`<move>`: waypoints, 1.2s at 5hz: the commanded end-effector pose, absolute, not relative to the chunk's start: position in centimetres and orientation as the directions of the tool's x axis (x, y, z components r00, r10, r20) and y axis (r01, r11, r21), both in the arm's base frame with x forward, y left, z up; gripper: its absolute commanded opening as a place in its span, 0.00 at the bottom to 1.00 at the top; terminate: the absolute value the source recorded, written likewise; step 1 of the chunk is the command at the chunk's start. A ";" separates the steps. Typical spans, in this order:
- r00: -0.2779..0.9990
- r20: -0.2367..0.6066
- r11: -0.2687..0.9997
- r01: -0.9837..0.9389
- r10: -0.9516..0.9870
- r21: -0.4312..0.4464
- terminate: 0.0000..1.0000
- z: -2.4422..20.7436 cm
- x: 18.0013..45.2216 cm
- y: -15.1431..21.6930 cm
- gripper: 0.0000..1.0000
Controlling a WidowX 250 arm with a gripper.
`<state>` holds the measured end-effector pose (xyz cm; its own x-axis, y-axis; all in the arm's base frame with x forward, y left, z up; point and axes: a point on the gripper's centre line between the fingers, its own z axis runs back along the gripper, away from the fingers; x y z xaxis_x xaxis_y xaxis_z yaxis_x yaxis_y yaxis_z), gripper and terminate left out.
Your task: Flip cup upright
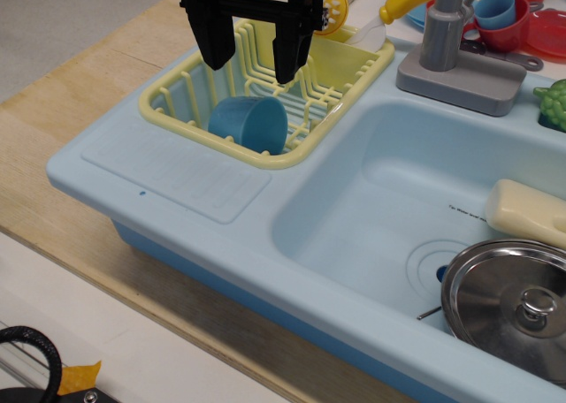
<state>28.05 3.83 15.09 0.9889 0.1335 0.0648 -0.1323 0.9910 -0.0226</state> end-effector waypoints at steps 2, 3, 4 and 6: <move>0.990 0.057 0.989 -0.134 0.130 0.070 0.00 14.1 27.8 3.2 1.00; 0.988 0.028 0.984 -0.152 0.150 0.097 0.00 13.1 27.9 3.2 1.00; 0.988 0.014 0.983 -0.157 0.157 0.099 0.00 12.1 28.0 3.4 1.00; 0.984 0.019 0.980 -0.180 0.179 0.080 0.00 10.7 28.5 5.7 1.00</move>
<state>28.29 5.92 9.41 0.9848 0.1733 -0.0132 -0.1718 0.9821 0.0771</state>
